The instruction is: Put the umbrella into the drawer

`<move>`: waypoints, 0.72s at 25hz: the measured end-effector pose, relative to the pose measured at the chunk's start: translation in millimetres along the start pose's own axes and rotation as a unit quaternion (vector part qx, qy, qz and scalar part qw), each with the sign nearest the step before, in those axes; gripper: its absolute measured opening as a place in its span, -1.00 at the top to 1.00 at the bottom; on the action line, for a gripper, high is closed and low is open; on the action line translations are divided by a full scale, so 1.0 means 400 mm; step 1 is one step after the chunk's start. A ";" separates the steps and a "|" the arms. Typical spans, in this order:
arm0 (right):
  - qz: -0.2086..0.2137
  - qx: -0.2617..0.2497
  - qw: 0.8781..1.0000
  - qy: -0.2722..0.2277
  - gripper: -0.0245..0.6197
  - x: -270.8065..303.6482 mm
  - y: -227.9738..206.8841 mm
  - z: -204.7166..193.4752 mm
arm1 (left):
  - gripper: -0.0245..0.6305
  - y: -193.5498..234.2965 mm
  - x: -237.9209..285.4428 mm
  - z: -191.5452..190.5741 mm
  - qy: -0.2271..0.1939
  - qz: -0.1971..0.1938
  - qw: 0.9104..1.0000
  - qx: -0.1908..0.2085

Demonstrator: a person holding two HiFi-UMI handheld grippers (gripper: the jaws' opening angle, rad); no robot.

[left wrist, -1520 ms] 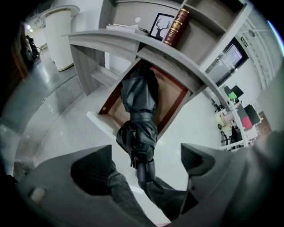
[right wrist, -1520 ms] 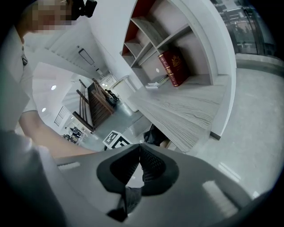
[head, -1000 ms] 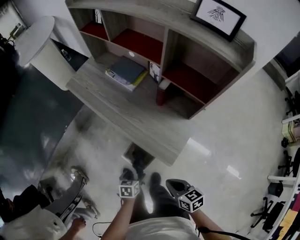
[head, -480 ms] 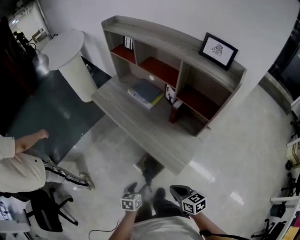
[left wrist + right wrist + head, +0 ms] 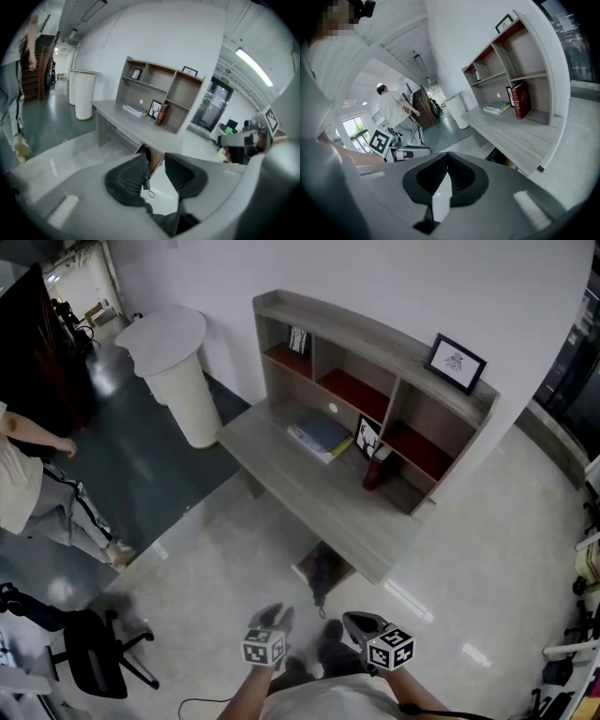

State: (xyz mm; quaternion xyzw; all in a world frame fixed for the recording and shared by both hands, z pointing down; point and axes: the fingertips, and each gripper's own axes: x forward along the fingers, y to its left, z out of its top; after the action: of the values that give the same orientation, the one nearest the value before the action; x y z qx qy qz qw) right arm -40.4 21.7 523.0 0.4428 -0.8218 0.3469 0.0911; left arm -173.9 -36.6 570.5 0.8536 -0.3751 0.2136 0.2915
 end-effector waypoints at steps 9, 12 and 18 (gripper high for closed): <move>-0.007 -0.019 1.000 -0.019 0.91 -0.022 0.214 -0.043 | 0.73 0.036 -0.268 -0.022 -0.041 0.002 0.999 0.017; -0.010 -0.028 0.999 -0.026 0.91 -0.047 0.270 -0.056 | 0.79 0.026 -0.338 -0.036 -0.048 0.001 0.999 0.024; -0.019 -0.039 0.998 -0.043 0.91 -0.129 0.318 -0.081 | 0.91 -0.034 -0.413 -0.047 -0.063 -0.011 0.997 0.045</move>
State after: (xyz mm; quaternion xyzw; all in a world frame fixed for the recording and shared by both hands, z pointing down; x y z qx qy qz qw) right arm -115.6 123.5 461.2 0.4687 -0.8294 0.2937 0.0788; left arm -269.8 68.5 483.2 0.8817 -0.3733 0.1727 0.2311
